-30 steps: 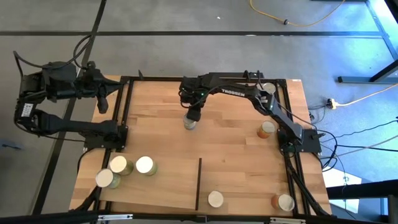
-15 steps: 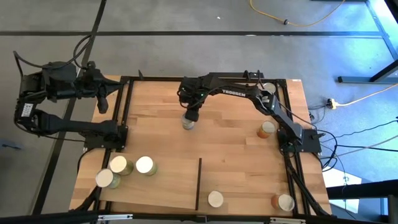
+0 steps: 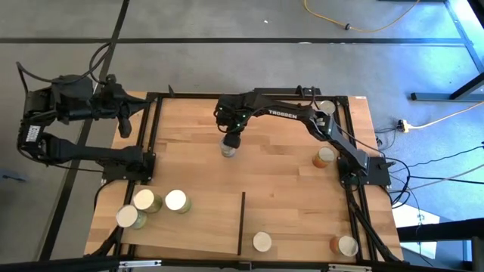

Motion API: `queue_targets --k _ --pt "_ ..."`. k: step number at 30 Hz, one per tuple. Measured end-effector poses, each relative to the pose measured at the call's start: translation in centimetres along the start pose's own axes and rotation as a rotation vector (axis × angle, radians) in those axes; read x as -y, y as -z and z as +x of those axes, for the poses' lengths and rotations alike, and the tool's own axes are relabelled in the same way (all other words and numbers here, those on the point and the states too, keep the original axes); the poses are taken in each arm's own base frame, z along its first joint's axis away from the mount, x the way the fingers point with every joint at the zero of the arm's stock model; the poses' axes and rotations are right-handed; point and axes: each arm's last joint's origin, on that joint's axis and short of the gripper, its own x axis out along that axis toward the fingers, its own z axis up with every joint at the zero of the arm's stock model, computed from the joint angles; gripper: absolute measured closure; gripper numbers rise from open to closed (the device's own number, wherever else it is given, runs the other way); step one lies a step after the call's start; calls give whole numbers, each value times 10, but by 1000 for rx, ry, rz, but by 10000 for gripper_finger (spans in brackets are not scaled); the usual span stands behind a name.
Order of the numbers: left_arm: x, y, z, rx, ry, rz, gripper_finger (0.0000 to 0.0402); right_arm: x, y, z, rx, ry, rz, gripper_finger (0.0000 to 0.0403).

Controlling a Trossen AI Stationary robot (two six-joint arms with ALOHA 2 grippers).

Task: Pick and place cans onto a shelf
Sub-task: Put the canned peas on the shelf

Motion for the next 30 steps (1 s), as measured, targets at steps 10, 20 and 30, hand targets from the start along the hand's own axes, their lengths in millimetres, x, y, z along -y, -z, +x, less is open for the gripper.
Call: queue_targets --k 10,20,30 --pt "0 6 0 -61 1 14 368 -19 -5 -27 34 -7 -1 402" --pt "0 6 0 -61 1 14 368 -56 -1 -86 123 13 18 403" --pt "0 6 0 -61 2 44 368 -119 14 -130 182 -105 -84 403"
